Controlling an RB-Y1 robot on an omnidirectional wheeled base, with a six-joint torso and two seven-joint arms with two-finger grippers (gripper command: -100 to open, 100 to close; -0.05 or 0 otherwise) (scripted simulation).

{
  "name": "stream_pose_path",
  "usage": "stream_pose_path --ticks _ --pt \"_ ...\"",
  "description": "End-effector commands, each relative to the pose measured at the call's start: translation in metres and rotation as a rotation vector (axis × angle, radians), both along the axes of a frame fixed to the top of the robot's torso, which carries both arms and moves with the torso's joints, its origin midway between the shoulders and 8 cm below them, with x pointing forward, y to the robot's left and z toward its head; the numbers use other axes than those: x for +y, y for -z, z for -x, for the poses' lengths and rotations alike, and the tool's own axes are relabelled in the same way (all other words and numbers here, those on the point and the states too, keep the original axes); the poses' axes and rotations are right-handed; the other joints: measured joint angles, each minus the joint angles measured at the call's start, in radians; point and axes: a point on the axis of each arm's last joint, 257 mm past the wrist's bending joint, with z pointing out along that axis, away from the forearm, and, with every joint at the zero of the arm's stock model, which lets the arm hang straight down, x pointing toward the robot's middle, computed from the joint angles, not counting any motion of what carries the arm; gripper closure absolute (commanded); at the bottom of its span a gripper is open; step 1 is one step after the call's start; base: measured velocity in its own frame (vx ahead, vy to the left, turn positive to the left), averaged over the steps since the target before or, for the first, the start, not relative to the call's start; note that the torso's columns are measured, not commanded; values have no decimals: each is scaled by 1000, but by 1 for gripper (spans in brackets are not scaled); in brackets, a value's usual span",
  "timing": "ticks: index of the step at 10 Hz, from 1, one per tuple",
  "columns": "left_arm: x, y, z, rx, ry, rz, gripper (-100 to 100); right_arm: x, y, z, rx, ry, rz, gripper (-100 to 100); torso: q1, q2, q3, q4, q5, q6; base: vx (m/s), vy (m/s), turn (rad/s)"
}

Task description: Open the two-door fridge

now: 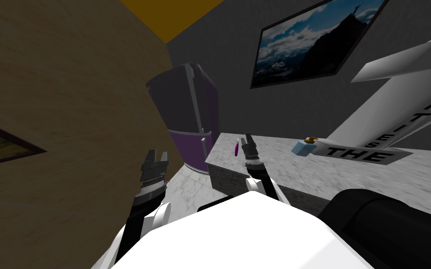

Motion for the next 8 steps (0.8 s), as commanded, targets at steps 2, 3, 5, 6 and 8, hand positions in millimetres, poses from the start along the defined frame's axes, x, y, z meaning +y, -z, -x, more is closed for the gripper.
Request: stream_pose_path --ticks 2,3,5,6,8 --pt "0 0 0 0 0 0 0 0 0 0 0 0 0 0 0 104 -209 105 0 0 0 0 0" --pt "0 0 0 0 0 0 0 0 0 0 0 0 0 0 0 175 -351 176 0 0 0 0 0" --pt "0 0 0 0 0 0 0 0 0 0 0 0 0 0 0 322 -644 322 0 0 0 0 0" --pt "0 0 0 0 0 0 0 0 0 0 0 0 0 0 0 396 -792 396 0 0 0 0 0" --pt "0 0 0 0 0 0 0 0 0 0 0 0 0 0 0 544 -1087 544 0 0 0 0 0"
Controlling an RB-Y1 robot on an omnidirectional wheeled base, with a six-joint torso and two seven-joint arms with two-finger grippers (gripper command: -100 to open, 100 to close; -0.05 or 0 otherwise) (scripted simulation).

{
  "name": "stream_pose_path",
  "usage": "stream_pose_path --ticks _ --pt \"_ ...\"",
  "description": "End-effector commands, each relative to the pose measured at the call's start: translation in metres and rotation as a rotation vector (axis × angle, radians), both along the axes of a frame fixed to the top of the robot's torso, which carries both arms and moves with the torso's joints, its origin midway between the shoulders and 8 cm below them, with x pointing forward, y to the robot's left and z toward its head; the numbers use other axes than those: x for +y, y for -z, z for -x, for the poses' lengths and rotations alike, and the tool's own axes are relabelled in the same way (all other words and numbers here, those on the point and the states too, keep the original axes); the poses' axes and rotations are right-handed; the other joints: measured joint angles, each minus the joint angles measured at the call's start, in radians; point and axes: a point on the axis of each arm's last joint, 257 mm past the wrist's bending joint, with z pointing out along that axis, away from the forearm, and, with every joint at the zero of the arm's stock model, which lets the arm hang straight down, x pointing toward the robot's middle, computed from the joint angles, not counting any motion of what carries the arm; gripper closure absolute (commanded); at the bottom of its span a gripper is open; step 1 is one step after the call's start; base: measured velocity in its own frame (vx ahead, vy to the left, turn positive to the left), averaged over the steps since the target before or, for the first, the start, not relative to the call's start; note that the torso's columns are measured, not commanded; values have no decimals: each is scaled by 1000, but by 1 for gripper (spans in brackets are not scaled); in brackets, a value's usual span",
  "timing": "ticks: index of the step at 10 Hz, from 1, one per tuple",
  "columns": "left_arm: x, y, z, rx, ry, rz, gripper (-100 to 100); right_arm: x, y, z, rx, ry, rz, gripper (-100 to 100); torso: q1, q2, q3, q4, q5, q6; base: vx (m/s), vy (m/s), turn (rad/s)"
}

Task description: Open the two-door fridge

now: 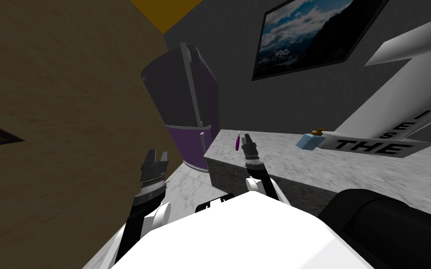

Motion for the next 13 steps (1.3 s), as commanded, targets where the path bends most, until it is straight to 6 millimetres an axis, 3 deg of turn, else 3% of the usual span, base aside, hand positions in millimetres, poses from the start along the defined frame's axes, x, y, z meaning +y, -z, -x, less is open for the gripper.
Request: stream_pose_path --ticks 1,2,4,13 --pt "0 0 0 0 0 0 0 0 0 0 0 0 0 0 0 74 -148 74 0 0 0 0 0" --pt "2 3 -4 30 8 -33 -100 0 0 0 0 0 0 0 0 148 -295 148 0 0 19 7 -49" --pt "7 7 -10 69 12 -66 -100 0 0 0 1 0 0 0 1 190 -384 190 0 0 16 20 -58" --pt "15 11 -17 120 12 -107 -100 0 0 0 1 0 0 0 -1 195 -389 195 0 0 4 5 -16"
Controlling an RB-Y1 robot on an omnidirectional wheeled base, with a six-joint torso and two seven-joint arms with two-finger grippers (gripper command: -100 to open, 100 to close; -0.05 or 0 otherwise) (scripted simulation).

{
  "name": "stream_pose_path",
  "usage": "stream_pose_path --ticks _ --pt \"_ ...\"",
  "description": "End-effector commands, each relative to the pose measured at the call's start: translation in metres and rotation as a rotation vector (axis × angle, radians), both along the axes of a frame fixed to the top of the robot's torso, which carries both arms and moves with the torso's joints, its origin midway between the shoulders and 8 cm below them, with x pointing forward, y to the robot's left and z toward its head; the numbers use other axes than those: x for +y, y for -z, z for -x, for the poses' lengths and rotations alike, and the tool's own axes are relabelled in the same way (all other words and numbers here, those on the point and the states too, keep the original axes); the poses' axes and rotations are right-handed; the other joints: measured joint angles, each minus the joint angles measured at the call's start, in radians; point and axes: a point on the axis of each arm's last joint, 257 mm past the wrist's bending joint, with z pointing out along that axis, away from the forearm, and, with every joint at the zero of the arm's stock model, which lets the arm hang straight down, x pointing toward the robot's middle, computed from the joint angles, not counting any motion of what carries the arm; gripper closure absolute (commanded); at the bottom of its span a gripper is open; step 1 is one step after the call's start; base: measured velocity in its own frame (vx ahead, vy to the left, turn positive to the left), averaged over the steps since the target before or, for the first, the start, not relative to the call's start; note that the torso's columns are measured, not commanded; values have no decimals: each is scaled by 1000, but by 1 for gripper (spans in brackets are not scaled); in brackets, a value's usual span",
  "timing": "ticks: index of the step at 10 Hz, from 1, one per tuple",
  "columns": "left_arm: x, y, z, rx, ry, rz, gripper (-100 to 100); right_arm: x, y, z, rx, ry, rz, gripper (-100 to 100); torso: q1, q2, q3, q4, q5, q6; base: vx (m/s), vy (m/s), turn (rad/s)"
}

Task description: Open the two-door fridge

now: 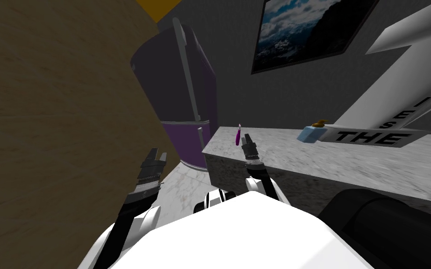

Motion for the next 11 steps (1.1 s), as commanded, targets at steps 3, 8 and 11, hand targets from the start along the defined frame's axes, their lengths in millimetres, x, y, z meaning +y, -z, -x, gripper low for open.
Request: stream_pose_path --ticks 3,8,11 --pt "-5 5 -12 21 23 -9 -100 0 0 0 0 0 0 0 1 -1 0 0 0 0 -1 -3 -35" --pt "-17 18 -47 85 82 -51 -100 0 0 0 0 0 0 0 1 0 0 0 0 0 -14 -41 -83" --pt "-23 29 -74 140 114 -96 -100 0 0 0 0 0 0 0 0 0 0 0 0 0 -17 -58 -111"
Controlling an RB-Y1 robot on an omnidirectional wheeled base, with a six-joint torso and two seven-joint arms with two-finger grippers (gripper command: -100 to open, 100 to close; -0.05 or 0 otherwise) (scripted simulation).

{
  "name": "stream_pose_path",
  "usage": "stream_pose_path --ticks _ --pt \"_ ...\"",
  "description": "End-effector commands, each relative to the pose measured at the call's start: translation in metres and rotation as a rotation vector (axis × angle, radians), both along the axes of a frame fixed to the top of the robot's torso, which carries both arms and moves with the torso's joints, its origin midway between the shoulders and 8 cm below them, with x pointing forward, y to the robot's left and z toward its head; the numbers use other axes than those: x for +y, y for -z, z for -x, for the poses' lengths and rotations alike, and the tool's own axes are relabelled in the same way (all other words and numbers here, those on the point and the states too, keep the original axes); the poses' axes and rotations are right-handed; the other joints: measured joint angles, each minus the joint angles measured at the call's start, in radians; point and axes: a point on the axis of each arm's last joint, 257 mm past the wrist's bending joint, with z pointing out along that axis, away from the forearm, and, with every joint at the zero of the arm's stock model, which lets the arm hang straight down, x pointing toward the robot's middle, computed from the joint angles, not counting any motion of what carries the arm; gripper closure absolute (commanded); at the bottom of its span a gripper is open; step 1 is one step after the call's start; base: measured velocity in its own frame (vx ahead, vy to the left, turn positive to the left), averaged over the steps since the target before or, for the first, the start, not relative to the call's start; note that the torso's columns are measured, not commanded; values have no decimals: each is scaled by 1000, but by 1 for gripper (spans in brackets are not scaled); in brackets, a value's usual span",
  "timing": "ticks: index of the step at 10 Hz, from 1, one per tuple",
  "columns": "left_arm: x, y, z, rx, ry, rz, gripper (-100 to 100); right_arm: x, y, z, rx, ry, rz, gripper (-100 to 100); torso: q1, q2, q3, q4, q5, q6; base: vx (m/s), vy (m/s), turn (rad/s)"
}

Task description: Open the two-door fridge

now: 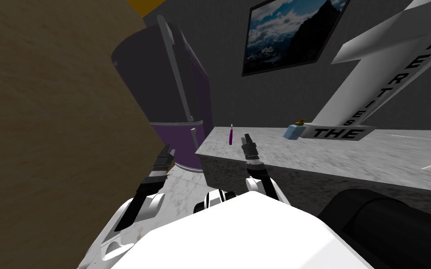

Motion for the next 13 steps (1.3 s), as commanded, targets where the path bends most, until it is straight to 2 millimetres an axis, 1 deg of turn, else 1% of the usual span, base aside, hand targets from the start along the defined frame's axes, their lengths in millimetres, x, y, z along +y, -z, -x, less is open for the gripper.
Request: stream_pose_path --ticks 1,2,5,6,7,9,10,12,13 --pt "-4 11 -26 55 23 -42 -100 0 0 0 0 0 0 0 1 0 0 0 0 0 -13 -52 -92" --pt "-5 7 -26 47 26 -46 -100 0 0 0 0 0 0 0 1 -1 0 0 0 0 -10 -29 -25" --pt "-5 15 -57 106 40 -112 -100 0 0 0 0 0 0 0 0 0 0 0 0 0 -11 -55 -123" --pt "-6 13 -57 101 41 -112 -100 0 0 0 0 0 0 0 -1 0 0 0 0 0 -10 -49 -31" --pt "-5 14 -68 120 41 -136 -100 0 0 0 0 0 0 0 1 0 0 0 0 -1 -13 -36 -49" --pt "3 22 -89 170 30 -183 -100 0 0 0 0 0 0 0 0 -1 0 0 0 0 -11 -70 -157" --pt "2 16 -90 159 32 -188 -100 0 0 0 0 0 0 0 -1 0 0 0 0 0 -4 -55 -35" --pt "15 19 -113 207 7 -240 -100 0 0 0 0 0 0 0 3 0 0 0 1 0 -4 -36 -109" --pt "14 16 -114 200 9 -241 -100 0 0 0 0 0 0 0 1 0 0 0 1 0 0 -42 -46"
